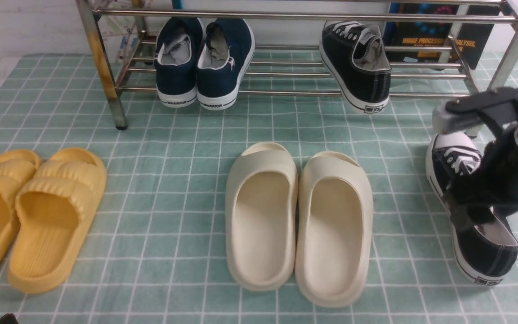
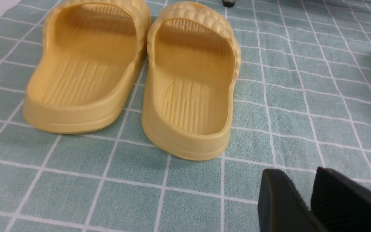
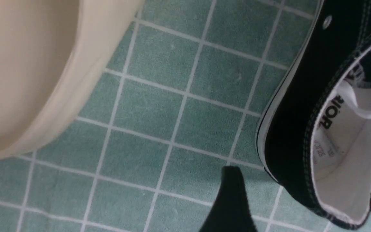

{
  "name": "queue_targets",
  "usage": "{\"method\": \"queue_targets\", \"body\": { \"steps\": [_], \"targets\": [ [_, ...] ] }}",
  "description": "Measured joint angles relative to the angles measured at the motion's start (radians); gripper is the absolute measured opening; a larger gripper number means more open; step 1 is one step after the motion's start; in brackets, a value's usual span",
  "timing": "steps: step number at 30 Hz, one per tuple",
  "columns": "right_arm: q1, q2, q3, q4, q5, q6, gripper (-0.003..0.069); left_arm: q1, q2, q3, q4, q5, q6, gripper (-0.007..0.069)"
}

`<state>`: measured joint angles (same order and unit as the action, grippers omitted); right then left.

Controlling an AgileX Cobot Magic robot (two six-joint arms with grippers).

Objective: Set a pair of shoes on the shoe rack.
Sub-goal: Use the right arm to grab the shoe closest to it

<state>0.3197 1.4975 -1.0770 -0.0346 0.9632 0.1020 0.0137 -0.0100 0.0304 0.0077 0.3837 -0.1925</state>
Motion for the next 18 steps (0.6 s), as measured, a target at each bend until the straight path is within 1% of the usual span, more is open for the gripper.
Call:
{"method": "queue_targets", "body": {
  "steps": [4, 6, 10, 11, 12, 13, 15, 16, 18],
  "targets": [
    [0.0, 0.022, 0.066, -0.059, -0.12, 0.076, 0.0559, 0.0, 0.0, 0.0, 0.0, 0.0, 0.0, 0.0179],
    [0.0, 0.044, 0.075, -0.086, -0.155, 0.107, 0.0559, 0.0, 0.0, 0.0, 0.0, 0.0, 0.0, 0.0179],
    [0.0, 0.096, 0.076, -0.103, -0.158, 0.126, 0.0549, 0.0, 0.0, 0.0, 0.0, 0.0, 0.0, 0.0179],
    [0.0, 0.106, 0.076, -0.103, -0.149, 0.126, 0.054, 0.0, 0.0, 0.0, 0.0, 0.0, 0.0, 0.0179],
    [0.0, 0.123, 0.076, -0.103, -0.135, 0.126, 0.0512, 0.0, 0.0, 0.0, 0.0, 0.0, 0.0, 0.0179],
    [0.0, 0.126, 0.076, -0.103, -0.135, 0.126, 0.0507, 0.0, 0.0, 0.0, 0.0, 0.0, 0.0, 0.0179],
    [0.0, 0.155, 0.077, -0.106, -0.122, 0.126, 0.0411, 0.0, 0.0, 0.0, 0.0, 0.0, 0.0, 0.0179],
    [0.0, 0.155, 0.077, -0.106, -0.122, 0.126, 0.0411, 0.0, 0.0, 0.0, 0.0, 0.0, 0.0, 0.0179],
    [0.0, 0.177, 0.078, -0.106, -0.119, 0.126, 0.0257, 0.0, 0.0, 0.0, 0.0, 0.0, 0.0, 0.0179]
  ]
}}
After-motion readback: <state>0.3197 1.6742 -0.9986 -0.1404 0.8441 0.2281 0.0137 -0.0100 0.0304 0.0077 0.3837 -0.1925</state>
